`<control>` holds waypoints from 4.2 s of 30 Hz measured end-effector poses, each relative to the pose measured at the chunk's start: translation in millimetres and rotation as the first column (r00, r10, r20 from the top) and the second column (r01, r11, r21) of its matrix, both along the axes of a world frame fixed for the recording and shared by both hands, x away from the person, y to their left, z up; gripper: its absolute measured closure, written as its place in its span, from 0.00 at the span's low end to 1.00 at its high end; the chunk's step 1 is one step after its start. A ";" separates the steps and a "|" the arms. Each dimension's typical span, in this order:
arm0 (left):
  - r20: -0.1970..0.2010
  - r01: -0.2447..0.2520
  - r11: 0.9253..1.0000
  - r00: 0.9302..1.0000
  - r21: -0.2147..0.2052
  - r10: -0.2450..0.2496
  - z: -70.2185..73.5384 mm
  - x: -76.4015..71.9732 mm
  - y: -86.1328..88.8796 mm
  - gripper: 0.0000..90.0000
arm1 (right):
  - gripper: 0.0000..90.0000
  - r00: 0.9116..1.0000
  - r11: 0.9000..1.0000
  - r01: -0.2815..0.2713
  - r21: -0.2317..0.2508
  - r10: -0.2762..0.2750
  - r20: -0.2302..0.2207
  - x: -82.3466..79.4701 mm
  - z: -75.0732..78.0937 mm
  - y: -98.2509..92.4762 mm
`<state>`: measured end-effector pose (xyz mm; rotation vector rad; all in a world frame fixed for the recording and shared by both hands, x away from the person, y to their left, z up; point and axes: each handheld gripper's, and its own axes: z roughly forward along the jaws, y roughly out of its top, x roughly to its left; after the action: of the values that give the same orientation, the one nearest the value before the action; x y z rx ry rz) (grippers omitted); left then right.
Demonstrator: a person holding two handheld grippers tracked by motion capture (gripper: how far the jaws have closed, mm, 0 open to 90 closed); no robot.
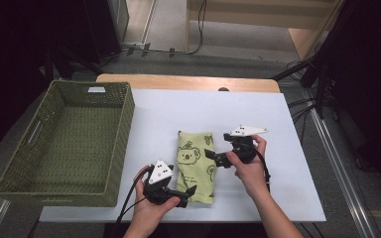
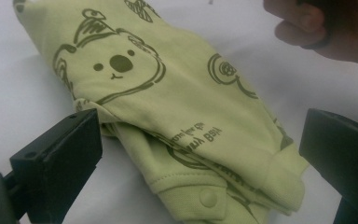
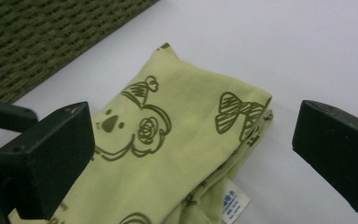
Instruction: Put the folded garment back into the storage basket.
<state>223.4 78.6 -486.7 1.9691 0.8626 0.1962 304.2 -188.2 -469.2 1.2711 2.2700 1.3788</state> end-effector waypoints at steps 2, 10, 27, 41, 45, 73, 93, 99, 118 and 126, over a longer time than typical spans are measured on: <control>-0.003 0.002 1.000 1.000 0.004 -0.002 -1.6 -0.7 -1.5 0.00 | 0.00 1.000 1.000 0.002 0.000 -0.002 -0.015 6.8 -4.4 0.2; -0.019 0.006 1.000 1.000 0.013 -0.005 -10.3 0.2 -4.5 0.00 | 0.00 0.997 1.000 -0.001 0.022 0.003 -0.077 32.4 -19.9 1.7; -0.035 0.008 1.000 0.999 0.028 -0.007 -17.7 -0.8 -9.5 0.00 | 0.03 0.991 0.999 -0.049 0.014 0.051 -0.125 65.2 -42.2 19.7; -0.044 0.005 0.999 0.999 0.040 -0.004 -18.6 -0.2 -10.7 0.00 | 0.27 0.989 0.997 -0.067 -0.023 0.064 -0.134 66.6 -53.0 22.7; -0.051 -0.002 0.999 0.999 0.048 0.004 -19.2 0.1 -12.3 0.00 | 0.53 0.985 0.995 -0.096 -0.011 0.093 -0.147 63.4 -53.2 22.0; -0.096 -0.009 0.983 0.995 0.182 0.027 -25.1 4.2 -30.6 0.09 | 0.77 0.988 0.996 0.078 0.040 -0.072 -0.138 20.0 -52.1 -8.0; -0.013 0.031 0.986 0.999 0.164 -0.029 -23.7 -7.1 -35.0 0.73 | 0.77 0.996 0.999 0.042 0.034 -0.039 -0.074 12.6 -42.5 -5.9; 0.039 0.033 0.991 0.999 0.132 -0.038 -19.5 -9.2 -30.5 0.77 | 0.77 0.997 0.998 0.052 0.039 -0.050 -0.060 11.0 -38.0 -6.8; 0.035 0.007 1.000 0.999 -0.018 -0.006 -3.1 -3.8 -9.2 0.74 | 0.77 0.998 0.998 0.050 0.026 -0.051 0.022 14.2 -6.7 4.2; -0.044 0.001 0.996 0.999 0.091 0.003 -21.0 -1.3 -26.9 0.51 | 0.77 0.996 0.997 0.083 0.002 -0.083 -0.017 15.3 -27.0 -8.4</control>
<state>222.1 51.7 -507.7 2.0651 0.8969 0.1959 319.5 -196.6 -496.2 1.3660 2.2007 1.3479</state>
